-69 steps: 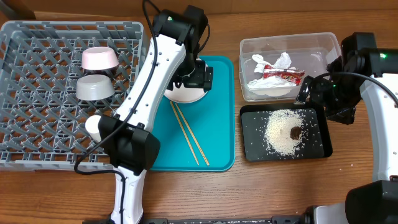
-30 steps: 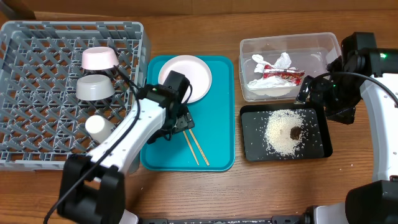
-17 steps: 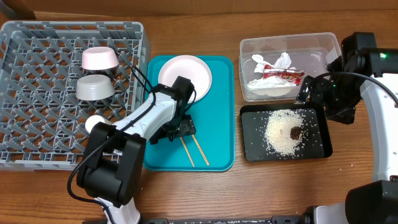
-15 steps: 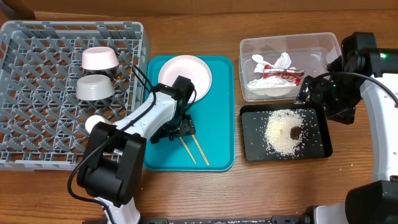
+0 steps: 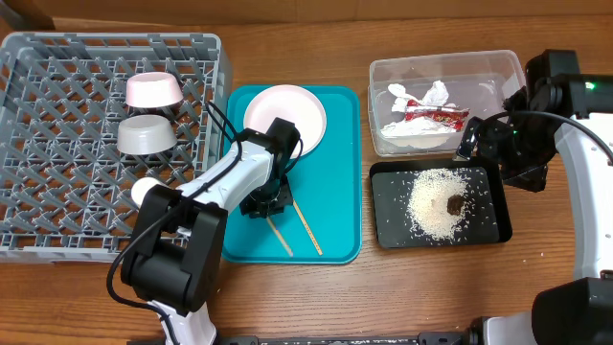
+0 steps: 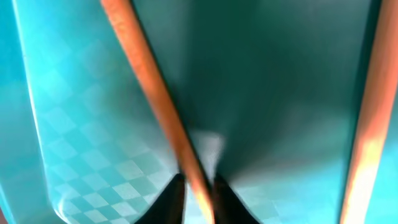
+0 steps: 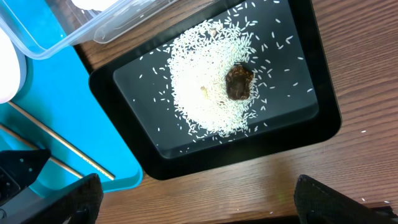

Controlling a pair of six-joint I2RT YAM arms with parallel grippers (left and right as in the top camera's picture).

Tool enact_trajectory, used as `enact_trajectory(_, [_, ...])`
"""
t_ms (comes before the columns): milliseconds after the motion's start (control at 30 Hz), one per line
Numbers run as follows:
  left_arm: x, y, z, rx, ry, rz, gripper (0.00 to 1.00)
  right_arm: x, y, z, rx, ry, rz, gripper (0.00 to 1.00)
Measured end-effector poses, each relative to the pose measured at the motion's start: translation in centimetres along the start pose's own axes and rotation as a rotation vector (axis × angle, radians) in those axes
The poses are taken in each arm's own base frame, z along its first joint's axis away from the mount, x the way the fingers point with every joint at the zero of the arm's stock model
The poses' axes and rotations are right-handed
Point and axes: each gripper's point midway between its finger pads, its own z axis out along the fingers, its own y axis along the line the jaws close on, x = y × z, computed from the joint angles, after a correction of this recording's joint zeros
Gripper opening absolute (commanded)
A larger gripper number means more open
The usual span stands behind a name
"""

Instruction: Sort waste into correct bins and load items into the dishwasher

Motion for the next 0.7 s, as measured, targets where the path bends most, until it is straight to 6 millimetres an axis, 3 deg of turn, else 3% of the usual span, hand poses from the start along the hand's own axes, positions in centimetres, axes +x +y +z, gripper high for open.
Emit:
enact_trajectory(100, [-0.1, 0.0, 0.0, -0.002, -0.004, -0.006, 0.04, 0.0, 0.0, 0.0, 0.000, 0.000, 0.000, 1.00])
enact_trajectory(533, [-0.3, 0.7, -0.6, -0.009, 0.007, -0.016, 0.04, 0.0, 0.0, 0.0, 0.000, 0.001, 0.000, 1.00])
enact_trajectory(600, [-0.3, 1.0, -1.3, -0.002, 0.010, -0.005, 0.04, 0.1, 0.0, 0.0, 0.001, 0.002, 0.000, 1.00])
enact_trajectory(700, [-1.6, 1.5, -4.5, 0.052, -0.051, 0.020, 0.04, 0.0, 0.0, 0.0, 0.000, 0.001, 0.000, 1.00])
